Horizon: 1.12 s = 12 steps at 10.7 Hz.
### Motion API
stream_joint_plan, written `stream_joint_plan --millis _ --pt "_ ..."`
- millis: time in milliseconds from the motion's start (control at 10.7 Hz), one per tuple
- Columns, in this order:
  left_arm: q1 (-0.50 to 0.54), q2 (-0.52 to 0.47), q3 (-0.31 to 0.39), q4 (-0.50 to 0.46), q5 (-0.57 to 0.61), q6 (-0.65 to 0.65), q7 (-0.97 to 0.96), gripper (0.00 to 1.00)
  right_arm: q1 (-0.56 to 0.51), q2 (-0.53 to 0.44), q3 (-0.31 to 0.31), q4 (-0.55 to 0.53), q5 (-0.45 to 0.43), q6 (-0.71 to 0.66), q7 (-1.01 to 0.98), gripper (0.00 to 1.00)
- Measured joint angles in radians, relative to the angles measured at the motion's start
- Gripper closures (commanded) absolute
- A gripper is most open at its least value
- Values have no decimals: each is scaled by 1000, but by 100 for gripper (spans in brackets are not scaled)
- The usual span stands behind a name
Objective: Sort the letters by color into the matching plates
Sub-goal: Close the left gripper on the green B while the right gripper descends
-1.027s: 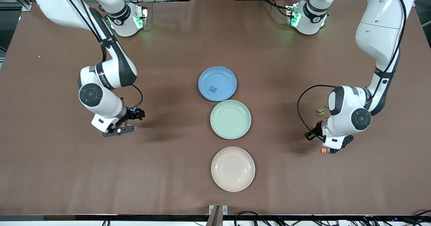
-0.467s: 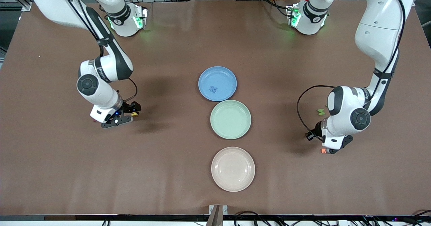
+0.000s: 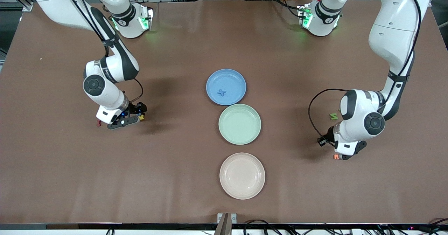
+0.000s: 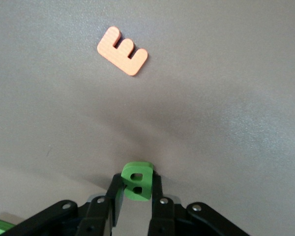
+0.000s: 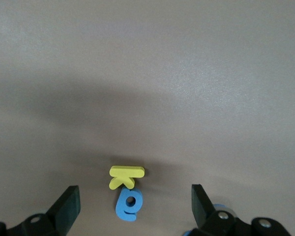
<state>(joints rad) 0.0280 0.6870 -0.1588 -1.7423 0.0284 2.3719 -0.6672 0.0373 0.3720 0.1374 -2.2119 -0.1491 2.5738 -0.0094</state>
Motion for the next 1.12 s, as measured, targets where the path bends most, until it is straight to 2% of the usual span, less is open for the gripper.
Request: stream_joint_plan --millis 467,934,1121 --pt "-19 -9 -10 11 0 6 0 80 -3 -1 5 -45 -20 19 -1 0" --pt "-114 -70 -21 17 0 -44 -6 81 -28 -2 35 -85 -33 46 -1 0" --pt "-178 -92 -23 16 0 -58 -51 81 -37 -2 35 -87 -54 47 -1 5"
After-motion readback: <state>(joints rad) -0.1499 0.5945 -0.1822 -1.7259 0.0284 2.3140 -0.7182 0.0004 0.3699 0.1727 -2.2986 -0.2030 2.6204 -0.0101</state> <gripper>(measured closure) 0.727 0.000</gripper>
